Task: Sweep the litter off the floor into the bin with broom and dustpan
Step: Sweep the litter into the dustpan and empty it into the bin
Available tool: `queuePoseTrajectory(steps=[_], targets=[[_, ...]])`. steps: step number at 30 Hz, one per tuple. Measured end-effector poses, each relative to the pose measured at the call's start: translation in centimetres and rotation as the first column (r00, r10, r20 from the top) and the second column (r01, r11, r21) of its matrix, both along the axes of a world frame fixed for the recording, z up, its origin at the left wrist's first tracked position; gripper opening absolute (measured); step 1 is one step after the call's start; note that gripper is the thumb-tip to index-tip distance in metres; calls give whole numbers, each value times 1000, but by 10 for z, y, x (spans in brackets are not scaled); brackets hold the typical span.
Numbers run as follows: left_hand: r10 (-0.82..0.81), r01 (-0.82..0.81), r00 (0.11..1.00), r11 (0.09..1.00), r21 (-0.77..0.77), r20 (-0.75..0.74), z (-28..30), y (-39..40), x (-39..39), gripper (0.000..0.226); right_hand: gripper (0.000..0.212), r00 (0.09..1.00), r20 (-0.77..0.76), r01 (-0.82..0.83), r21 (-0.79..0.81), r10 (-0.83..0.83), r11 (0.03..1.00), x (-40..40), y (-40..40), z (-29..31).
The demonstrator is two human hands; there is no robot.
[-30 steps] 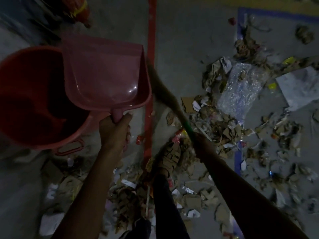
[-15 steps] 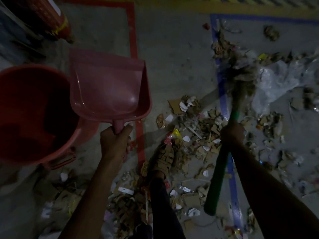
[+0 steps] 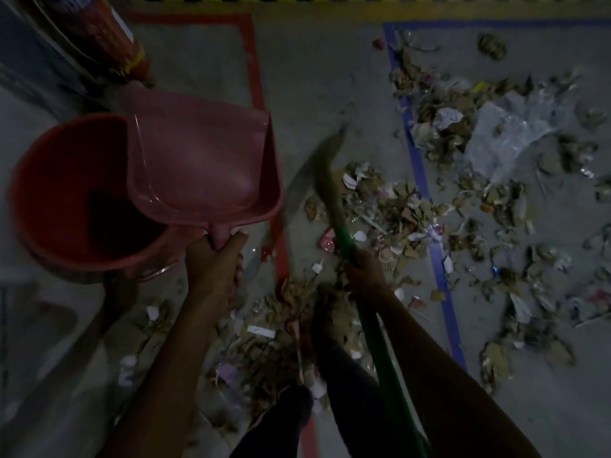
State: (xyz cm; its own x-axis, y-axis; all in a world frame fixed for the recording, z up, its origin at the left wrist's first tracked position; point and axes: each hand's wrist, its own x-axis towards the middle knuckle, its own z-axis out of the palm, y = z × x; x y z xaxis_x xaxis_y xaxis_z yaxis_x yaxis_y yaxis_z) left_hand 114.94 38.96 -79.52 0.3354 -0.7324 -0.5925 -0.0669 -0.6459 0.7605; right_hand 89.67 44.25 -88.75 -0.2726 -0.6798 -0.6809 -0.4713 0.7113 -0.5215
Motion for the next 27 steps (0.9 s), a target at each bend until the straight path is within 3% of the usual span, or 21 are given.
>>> queuePoseTrajectory(steps=[2, 4, 6, 10, 15, 20, 23, 27], targets=[[-7, 7, 1000, 1000, -5, -5, 1, 16, 6, 28, 24, 995, 98, 20, 131, -33, 991, 0, 12, -6], [4, -4, 1000, 1000, -9, -11, 2, 36, 12, 30, 32, 963, 189, 137, 277, -193, 951, -6, 30, -11], [36, -36, 999, 999, -15, -21, 4, 58, 17, 31, 38, 942, 148, 247, 295, -300, 923, -19, 52, -16], [78, -78, 996, 997, 3, -35, 2, 105, 30, 36, 29, 931, -64, 364, 186, -358, 913, -45, 92, -20], [153, -152, 985, 988, 23, -82, 0, 174, 40, 37, 27, 939, -260, 233, -5, -227, 972, -35, 137, -15], [173, -178, 980, 983, -47, -95, -1, 246, 43, 33, 23, 982, -174, 35, -199, -71, 979, 11, 195, 4], [191, -194, 979, 980, -40, -64, -5, 280, 48, 36, 42, 985, -77, -165, -143, 155, 976, 35, 218, -3], [258, -259, 965, 966, -19, -41, -9, 319, 63, 33, 46, 929, 40, -365, -71, 368, 928, 73, 239, -12]])
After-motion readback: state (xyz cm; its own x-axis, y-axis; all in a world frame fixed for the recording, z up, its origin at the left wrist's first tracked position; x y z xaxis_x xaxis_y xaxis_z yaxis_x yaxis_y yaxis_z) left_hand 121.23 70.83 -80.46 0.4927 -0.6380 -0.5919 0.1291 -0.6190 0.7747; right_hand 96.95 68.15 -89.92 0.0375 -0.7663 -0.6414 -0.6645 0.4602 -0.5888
